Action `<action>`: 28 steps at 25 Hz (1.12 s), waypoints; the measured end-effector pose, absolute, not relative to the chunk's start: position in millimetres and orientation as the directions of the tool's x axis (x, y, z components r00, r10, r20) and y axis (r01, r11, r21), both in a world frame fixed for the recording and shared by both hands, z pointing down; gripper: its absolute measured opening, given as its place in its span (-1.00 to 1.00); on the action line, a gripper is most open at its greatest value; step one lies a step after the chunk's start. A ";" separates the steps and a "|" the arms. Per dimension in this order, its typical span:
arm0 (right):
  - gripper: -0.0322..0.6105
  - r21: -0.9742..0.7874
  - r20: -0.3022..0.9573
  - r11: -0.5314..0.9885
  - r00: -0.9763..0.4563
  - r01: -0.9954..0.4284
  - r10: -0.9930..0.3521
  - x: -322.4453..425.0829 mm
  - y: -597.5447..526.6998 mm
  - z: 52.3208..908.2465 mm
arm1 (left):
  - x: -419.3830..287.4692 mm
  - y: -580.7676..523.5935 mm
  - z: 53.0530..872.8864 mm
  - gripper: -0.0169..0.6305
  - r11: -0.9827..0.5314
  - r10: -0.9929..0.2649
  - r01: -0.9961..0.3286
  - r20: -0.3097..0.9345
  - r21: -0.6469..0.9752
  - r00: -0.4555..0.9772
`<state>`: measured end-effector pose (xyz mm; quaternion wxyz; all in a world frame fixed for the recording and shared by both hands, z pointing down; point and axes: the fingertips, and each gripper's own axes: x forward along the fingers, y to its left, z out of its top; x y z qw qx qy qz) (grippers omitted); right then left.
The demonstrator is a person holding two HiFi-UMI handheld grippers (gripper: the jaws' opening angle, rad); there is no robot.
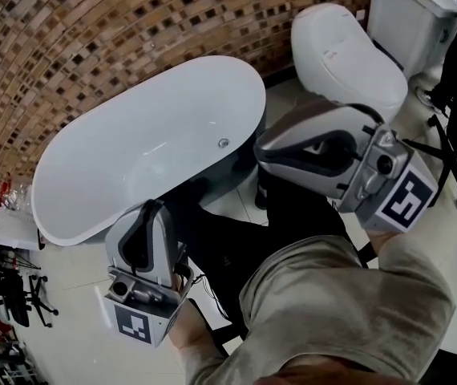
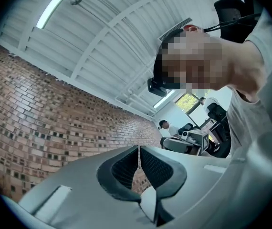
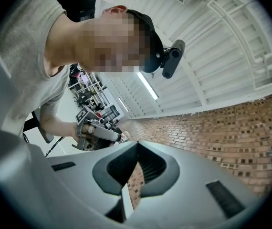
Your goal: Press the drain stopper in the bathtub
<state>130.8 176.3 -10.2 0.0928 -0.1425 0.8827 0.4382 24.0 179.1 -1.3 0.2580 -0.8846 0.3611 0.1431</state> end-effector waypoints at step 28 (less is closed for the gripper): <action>-0.90 0.787 -0.268 0.538 -0.952 -0.303 -0.145 122.5 191.6 -4.1 | 22.9 179.3 4.8 -0.93 -0.572 -0.583 -0.723 -0.428 -0.387 0.691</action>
